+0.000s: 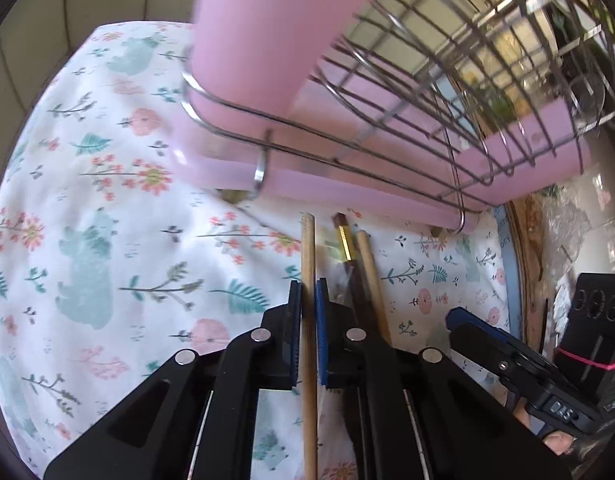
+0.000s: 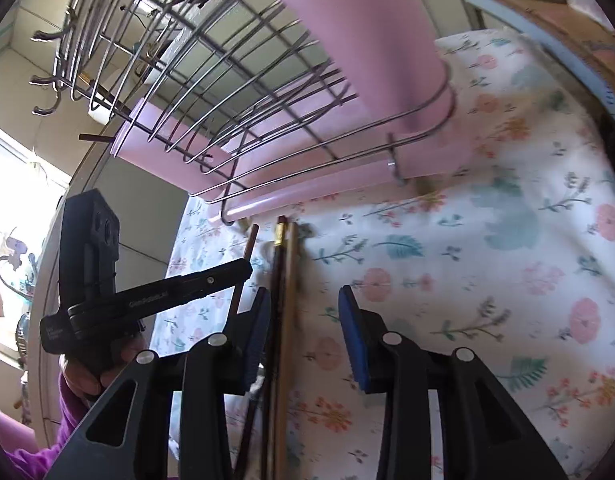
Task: Organize utensils
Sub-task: 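Grasp a wooden chopstick with the left gripper while the right grasps another wooden chopstick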
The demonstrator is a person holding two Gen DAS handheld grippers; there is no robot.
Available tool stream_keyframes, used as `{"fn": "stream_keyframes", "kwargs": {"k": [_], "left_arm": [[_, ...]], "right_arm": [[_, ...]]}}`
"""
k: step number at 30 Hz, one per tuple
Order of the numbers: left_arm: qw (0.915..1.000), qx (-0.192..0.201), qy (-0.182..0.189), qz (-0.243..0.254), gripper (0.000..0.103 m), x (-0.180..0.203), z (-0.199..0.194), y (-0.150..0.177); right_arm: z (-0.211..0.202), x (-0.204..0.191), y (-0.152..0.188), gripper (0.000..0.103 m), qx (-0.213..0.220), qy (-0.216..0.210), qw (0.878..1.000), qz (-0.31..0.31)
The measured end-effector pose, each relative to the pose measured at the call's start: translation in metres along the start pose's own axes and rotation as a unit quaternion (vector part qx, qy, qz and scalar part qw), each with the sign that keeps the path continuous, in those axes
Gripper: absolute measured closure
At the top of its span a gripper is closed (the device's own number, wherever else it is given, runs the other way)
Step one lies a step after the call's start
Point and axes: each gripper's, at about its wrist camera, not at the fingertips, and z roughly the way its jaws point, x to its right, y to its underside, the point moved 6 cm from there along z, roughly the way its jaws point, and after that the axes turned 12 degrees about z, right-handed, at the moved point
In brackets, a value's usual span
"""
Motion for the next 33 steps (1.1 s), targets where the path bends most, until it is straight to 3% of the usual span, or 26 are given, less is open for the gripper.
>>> {"fn": "stream_keyframes", "kwargs": {"k": [7,17,19,28,33], "left_arm": [[0.9997,0.015,-0.019,-0.007,0.097,-0.025,-0.027,0.008],[0.9993,0.004,-0.037,-0.012,0.097,-0.052,-0.034,0.021],[0.9992,0.000,-0.037,-0.013,0.097,-0.053,-0.030,0.023],[0.9990,-0.017,-0.042,0.001,0.097,-0.044,-0.017,0.019],[0.9977,-0.036,-0.054,0.017,0.097,-0.038,-0.013,0.015]], "right_arm": [[0.030,-0.008,-0.013,0.076,-0.021,0.037,0.999,-0.003],[0.063,-0.017,-0.018,0.093,-0.037,0.088,0.995,-0.024],[0.064,-0.018,-0.019,0.097,-0.035,0.086,0.995,-0.024],[0.037,0.009,-0.021,0.097,-0.017,0.112,0.994,-0.001],[0.030,0.018,-0.023,0.097,-0.028,0.123,0.992,-0.007]]}}
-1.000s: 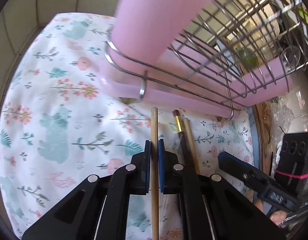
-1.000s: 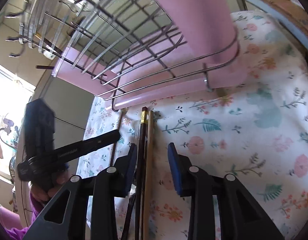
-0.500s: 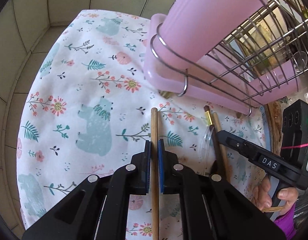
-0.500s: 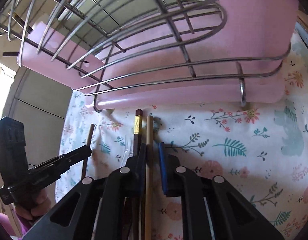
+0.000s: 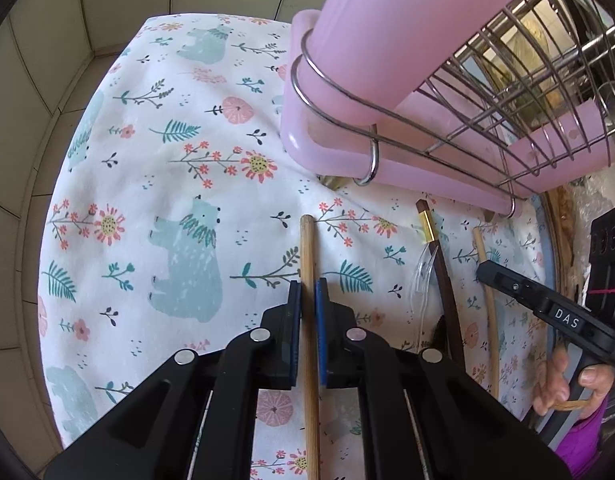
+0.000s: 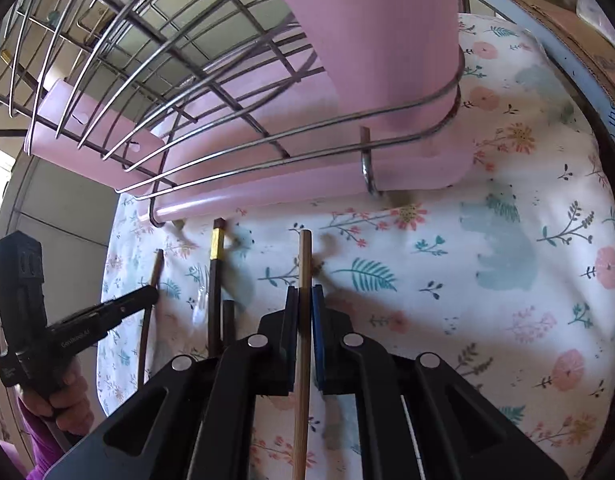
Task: Organize utensils
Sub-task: 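Grasp a wooden chopstick with the left gripper while the right grasps another wooden chopstick, then lift both wooden chopsticks up toward the pink cup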
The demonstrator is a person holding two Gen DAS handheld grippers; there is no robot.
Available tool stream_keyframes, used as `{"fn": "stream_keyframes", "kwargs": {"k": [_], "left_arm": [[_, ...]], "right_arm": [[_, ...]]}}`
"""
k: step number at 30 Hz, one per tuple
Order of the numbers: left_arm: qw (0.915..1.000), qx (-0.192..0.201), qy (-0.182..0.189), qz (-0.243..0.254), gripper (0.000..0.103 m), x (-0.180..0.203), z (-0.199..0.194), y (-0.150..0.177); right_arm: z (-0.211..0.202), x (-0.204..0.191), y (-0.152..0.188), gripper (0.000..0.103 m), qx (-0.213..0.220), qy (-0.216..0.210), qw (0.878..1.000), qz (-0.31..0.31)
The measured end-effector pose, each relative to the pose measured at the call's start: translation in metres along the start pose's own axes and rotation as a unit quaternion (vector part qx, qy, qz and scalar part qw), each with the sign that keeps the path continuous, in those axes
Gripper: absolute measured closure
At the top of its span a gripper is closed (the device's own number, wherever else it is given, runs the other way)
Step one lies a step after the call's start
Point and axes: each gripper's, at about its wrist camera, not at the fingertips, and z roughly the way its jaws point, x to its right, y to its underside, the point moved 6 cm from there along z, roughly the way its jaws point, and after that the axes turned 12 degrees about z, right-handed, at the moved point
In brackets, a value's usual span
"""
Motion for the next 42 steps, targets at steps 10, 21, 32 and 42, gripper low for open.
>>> {"fn": "stream_keyframes", "kwargs": {"k": [10,21,32,42], "left_arm": [[0.9994,-0.024,-0.014,0.021,0.096,0.008,0.010,-0.007],[0.9991,0.035,0.005,0.023,0.097,0.004,-0.019,-0.001],[0.9896,0.142,0.010,0.023,0.097,0.011,-0.089,0.001],[0.9580,0.285,0.007,0.034,0.097,0.022,-0.174,-0.002]], "right_arm": [[0.019,-0.011,-0.003,0.096,-0.015,0.015,1.000,-0.021],[-0.017,-0.001,0.004,0.097,0.043,-0.029,0.998,-0.024],[-0.090,-0.011,0.010,0.097,0.137,-0.056,0.987,-0.055],[-0.170,-0.027,0.008,0.097,0.251,-0.077,0.961,-0.087]]}}
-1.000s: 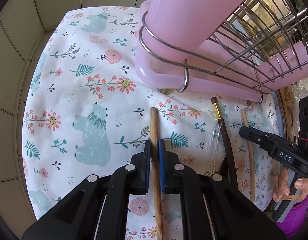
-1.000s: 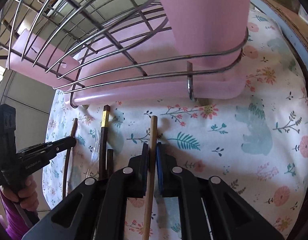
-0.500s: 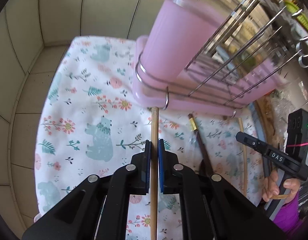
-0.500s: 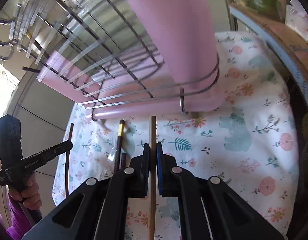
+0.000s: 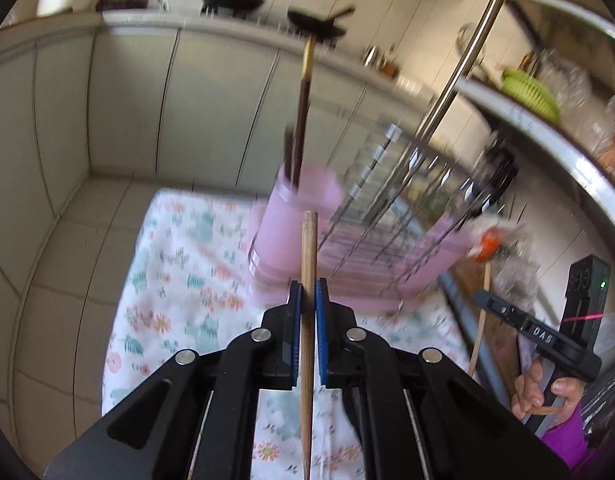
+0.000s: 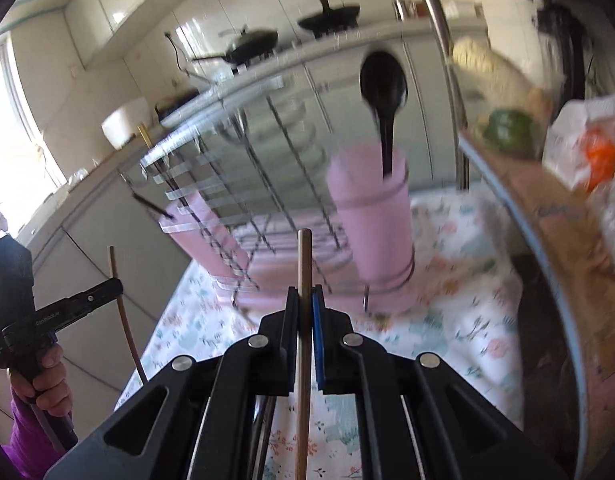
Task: Organize utensils
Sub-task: 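Lift both wooden chopsticks up toward the pink cup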
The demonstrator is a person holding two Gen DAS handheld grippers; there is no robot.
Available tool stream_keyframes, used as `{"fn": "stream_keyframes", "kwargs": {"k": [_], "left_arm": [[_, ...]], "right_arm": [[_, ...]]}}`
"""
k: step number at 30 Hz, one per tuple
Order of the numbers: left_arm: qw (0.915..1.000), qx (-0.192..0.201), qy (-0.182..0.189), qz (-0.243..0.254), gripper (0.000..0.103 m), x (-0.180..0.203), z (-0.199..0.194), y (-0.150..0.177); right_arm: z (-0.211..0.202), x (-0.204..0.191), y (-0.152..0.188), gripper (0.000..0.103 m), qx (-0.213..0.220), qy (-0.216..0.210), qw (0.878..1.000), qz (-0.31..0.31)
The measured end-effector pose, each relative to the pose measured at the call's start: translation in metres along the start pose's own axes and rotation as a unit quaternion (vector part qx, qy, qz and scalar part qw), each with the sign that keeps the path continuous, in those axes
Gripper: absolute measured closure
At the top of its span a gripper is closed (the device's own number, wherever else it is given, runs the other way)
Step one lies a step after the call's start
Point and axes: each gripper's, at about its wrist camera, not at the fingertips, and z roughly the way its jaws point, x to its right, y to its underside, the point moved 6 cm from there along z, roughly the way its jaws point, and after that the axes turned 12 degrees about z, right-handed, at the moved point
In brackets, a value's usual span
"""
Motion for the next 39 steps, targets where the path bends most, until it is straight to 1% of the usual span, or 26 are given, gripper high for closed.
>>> {"fn": "stream_keyframes", "kwargs": {"k": [2,6,9,10,12,14,16,18,23,26,27,30,32,35,36,38,39], "left_arm": [[0.9993,0.036,-0.002,0.003,0.097,0.005,-0.016,-0.014],[0.9958,0.091,-0.007,0.011,0.097,0.012,-0.039,-0.040],[0.9897,0.142,-0.015,0.016,0.097,0.020,-0.059,-0.066],[0.9880,0.152,-0.017,0.018,0.097,0.022,-0.064,-0.072],[0.9830,0.180,-0.026,0.023,0.097,0.027,-0.072,-0.089],[0.9788,0.200,-0.036,0.027,0.097,0.030,-0.076,-0.101],[0.9745,0.218,-0.049,0.022,0.097,0.030,-0.079,-0.115],[0.9704,0.234,-0.056,0.013,0.097,0.029,-0.079,-0.127],[0.9494,0.296,-0.104,0.007,0.097,0.023,-0.080,-0.158],[0.9365,0.321,-0.140,0.014,0.097,0.021,-0.076,-0.170],[0.9342,0.324,-0.148,0.018,0.097,0.020,-0.071,-0.173],[0.9317,0.322,-0.166,0.026,0.097,0.017,-0.054,-0.176],[0.9340,0.313,-0.169,0.029,0.097,0.014,-0.041,-0.174],[0.9421,0.290,-0.166,0.032,0.097,0.009,-0.017,-0.169],[0.9437,0.284,-0.166,0.034,0.097,0.008,-0.012,-0.166],[0.9490,0.267,-0.164,0.035,0.097,0.004,0.002,-0.157],[0.9514,0.260,-0.162,0.032,0.097,0.003,0.007,-0.153]], "right_arm": [[-0.007,-0.005,-0.007,0.097,0.021,-0.003,1.000,-0.003],[-0.036,-0.012,-0.033,0.097,0.068,-0.010,0.998,-0.011],[-0.053,-0.019,-0.053,0.097,0.111,-0.018,0.994,-0.014],[-0.058,-0.022,-0.060,0.097,0.123,-0.020,0.992,-0.015],[-0.069,-0.027,-0.072,0.097,0.149,-0.025,0.988,-0.017],[-0.080,-0.032,-0.088,0.097,0.182,-0.028,0.983,-0.021],[-0.088,-0.036,-0.101,0.097,0.208,-0.030,0.977,-0.023],[-0.098,-0.040,-0.115,0.097,0.241,-0.030,0.970,-0.029],[-0.111,-0.044,-0.144,0.097,0.306,-0.022,0.951,-0.039],[-0.113,-0.043,-0.160,0.097,0.341,-0.018,0.939,-0.038],[-0.112,-0.041,-0.165,0.097,0.354,-0.015,0.934,-0.036],[-0.107,-0.038,-0.176,0.097,0.375,-0.014,0.926,-0.032],[-0.100,-0.034,-0.182,0.097,0.385,-0.007,0.922,-0.032],[-0.088,-0.029,-0.186,0.097,0.387,-0.001,0.922,-0.032],[-0.083,-0.027,-0.187,0.097,0.386,0.002,0.922,-0.032],[-0.073,-0.023,-0.186,0.097,0.382,0.008,0.924,-0.032],[-0.067,-0.019,-0.185,0.097,0.376,0.011,0.926,-0.030]]}}
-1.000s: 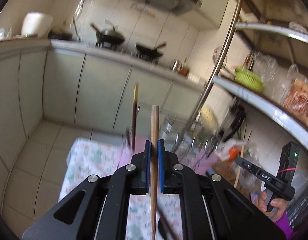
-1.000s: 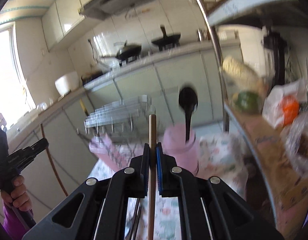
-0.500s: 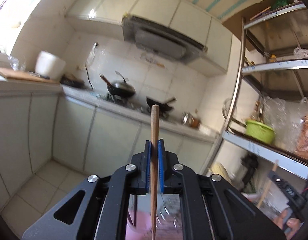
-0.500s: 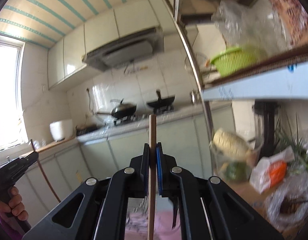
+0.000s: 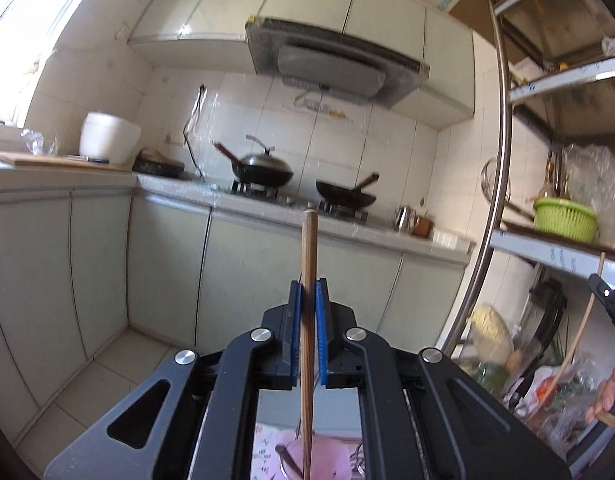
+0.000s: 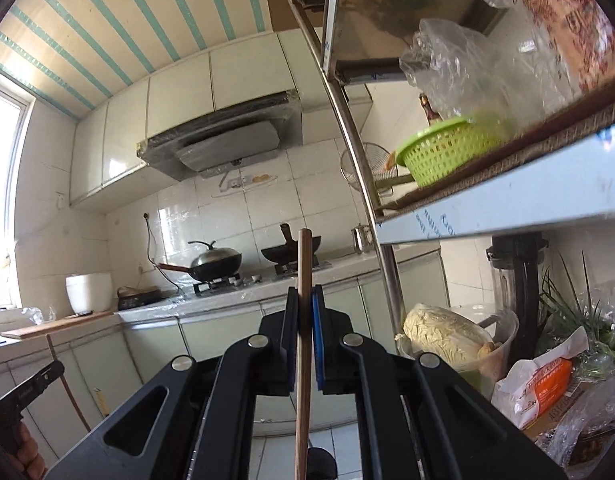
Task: Organize utensils
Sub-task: 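Lift both wooden chopsticks up toward the pink cup, then lower both chopsticks into the pink cup and open both grippers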
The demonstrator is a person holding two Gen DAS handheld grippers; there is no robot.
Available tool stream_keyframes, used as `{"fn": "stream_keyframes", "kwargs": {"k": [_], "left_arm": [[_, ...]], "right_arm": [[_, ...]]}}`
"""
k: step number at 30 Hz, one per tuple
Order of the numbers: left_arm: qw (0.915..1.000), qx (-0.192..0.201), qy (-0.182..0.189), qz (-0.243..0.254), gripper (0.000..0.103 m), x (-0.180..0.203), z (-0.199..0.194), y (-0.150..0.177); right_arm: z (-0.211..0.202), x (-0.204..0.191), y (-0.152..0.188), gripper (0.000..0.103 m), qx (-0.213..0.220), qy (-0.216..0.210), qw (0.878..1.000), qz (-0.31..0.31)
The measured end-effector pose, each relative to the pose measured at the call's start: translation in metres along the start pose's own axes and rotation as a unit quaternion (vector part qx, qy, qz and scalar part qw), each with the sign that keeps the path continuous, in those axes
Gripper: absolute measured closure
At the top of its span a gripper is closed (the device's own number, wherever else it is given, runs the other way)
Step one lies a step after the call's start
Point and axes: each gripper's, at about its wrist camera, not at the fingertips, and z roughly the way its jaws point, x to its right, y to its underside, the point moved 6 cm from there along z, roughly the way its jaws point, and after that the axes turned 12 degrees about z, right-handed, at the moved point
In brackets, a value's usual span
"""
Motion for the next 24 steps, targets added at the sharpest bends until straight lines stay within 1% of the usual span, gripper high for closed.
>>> {"fn": "stream_keyframes", "kwargs": {"k": [6,10,16,20,21,23,24], "left_arm": [[0.9993,-0.035,0.011,0.002,0.097,-0.001,0.008,0.032],[0.9985,-0.051,0.016,-0.003,0.097,-0.004,0.011,0.045],[0.9972,-0.069,0.028,-0.012,0.096,-0.007,0.011,0.057],[0.9963,-0.078,0.036,-0.008,0.096,-0.004,0.009,0.064],[0.9960,-0.081,0.037,-0.006,0.095,-0.003,0.009,0.065],[0.9955,-0.088,0.036,-0.005,0.084,-0.004,0.009,0.066],[0.9954,-0.088,0.036,-0.010,0.075,-0.005,0.007,0.066]], "right_arm": [[0.008,0.016,0.035,0.097,-0.048,0.010,0.999,0.007],[0.006,0.027,0.059,0.097,-0.083,0.020,0.996,0.012],[0.002,0.040,0.089,0.097,-0.131,0.029,0.991,0.024],[0.002,0.042,0.108,0.096,-0.163,0.036,0.986,0.019],[0.002,0.043,0.111,0.096,-0.168,0.037,0.985,0.019],[0.003,0.043,0.115,0.094,-0.185,0.038,0.982,0.022],[0.005,0.044,0.118,0.088,-0.196,0.040,0.980,0.023]]}}
